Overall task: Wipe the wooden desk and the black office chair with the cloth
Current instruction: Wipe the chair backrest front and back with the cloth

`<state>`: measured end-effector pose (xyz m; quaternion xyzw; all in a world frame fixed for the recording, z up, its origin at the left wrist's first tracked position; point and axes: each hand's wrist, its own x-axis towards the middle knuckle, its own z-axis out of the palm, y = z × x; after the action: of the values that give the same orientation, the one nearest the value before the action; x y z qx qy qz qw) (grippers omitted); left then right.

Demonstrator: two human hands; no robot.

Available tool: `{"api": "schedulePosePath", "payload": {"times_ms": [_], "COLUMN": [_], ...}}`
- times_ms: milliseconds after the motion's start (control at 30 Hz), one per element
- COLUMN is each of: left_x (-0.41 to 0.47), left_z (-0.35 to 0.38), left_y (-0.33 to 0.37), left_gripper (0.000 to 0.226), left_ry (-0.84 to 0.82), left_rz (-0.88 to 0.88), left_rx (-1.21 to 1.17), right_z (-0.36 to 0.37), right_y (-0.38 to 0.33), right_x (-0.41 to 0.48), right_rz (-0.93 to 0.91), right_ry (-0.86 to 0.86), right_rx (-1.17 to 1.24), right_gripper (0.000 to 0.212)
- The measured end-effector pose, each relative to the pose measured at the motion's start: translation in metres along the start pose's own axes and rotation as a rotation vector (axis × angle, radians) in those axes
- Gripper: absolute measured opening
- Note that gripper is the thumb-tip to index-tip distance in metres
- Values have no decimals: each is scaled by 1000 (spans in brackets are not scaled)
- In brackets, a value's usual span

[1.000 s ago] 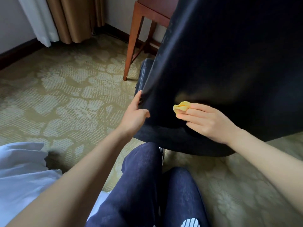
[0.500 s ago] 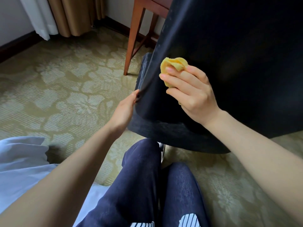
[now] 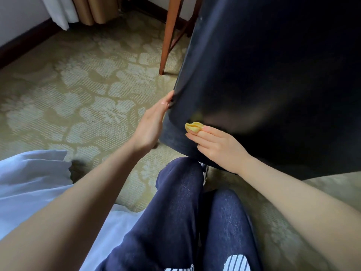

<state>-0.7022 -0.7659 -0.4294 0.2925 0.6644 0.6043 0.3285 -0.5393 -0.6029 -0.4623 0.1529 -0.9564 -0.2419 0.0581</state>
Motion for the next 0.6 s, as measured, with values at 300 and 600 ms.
{"api": "schedulePosePath", "payload": {"times_ms": [300, 600], "left_x": [-3, -42], "left_z": [4, 46], "left_y": [8, 16], "left_gripper": [41, 58], "left_ry": [6, 73], "left_rz": [-51, -185], "left_rx": [1, -58], "right_z": [-36, -139], "right_y": [26, 47], "right_x": [-85, -64], "right_rz": [-67, 215], "right_ry": [-412, 58], "right_rx": [20, 250], "right_gripper": [21, 41]}}
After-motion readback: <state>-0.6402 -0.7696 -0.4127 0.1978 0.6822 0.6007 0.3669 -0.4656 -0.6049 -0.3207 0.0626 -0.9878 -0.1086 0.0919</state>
